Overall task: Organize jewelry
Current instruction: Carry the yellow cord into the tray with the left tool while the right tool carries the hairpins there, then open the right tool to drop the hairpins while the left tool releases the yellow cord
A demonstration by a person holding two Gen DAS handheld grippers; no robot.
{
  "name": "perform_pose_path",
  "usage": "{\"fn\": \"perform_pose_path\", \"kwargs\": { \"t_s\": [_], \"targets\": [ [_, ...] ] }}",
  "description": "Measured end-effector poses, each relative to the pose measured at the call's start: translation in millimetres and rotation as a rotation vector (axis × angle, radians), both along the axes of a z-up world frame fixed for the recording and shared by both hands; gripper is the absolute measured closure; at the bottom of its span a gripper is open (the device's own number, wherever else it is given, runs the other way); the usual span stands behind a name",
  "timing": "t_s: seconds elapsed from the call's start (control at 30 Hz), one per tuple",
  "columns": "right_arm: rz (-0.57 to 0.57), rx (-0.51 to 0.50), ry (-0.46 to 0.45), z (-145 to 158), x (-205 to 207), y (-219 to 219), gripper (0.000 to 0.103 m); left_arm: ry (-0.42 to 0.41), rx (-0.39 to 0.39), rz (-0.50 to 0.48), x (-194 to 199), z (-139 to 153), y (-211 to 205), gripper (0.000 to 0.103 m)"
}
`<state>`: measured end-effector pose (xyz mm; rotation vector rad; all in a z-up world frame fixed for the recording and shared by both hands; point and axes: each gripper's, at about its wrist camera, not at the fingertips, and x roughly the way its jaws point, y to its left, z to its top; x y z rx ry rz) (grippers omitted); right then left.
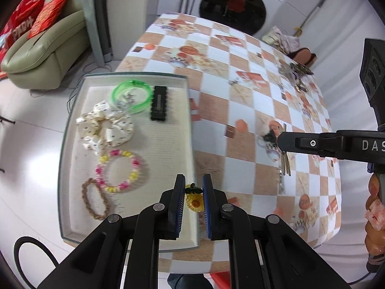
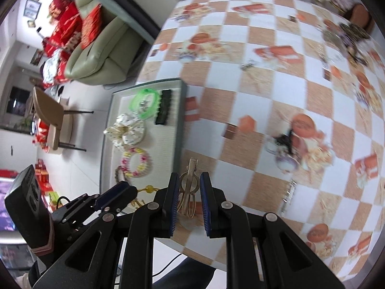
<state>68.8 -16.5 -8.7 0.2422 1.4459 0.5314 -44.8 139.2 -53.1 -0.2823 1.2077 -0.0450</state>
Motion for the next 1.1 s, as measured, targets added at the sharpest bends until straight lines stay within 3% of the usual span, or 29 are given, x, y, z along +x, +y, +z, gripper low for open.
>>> {"fn": "perform_pose_path", "kwargs": {
  "t_s": [0.43,0.67,1.1],
  "targets": [
    [0.132,-0.006,-0.019,-8.0,24.5,82.8,0.084,0.044,-0.009,0.084,-11.9,-40.2,41.6,0.084],
    [0.188,-0.041,0.007,-41.3,29.6,119.4,0.084,0.106,0.023,0.112,-22.0,-71.0,54.8,0.084],
    [0.195,-0.105,0.067,-101.0,36.9,150.4,0.084,0.157,0.106,0.114,-23.2,-97.7,55.0,0.084]
  ]
}}
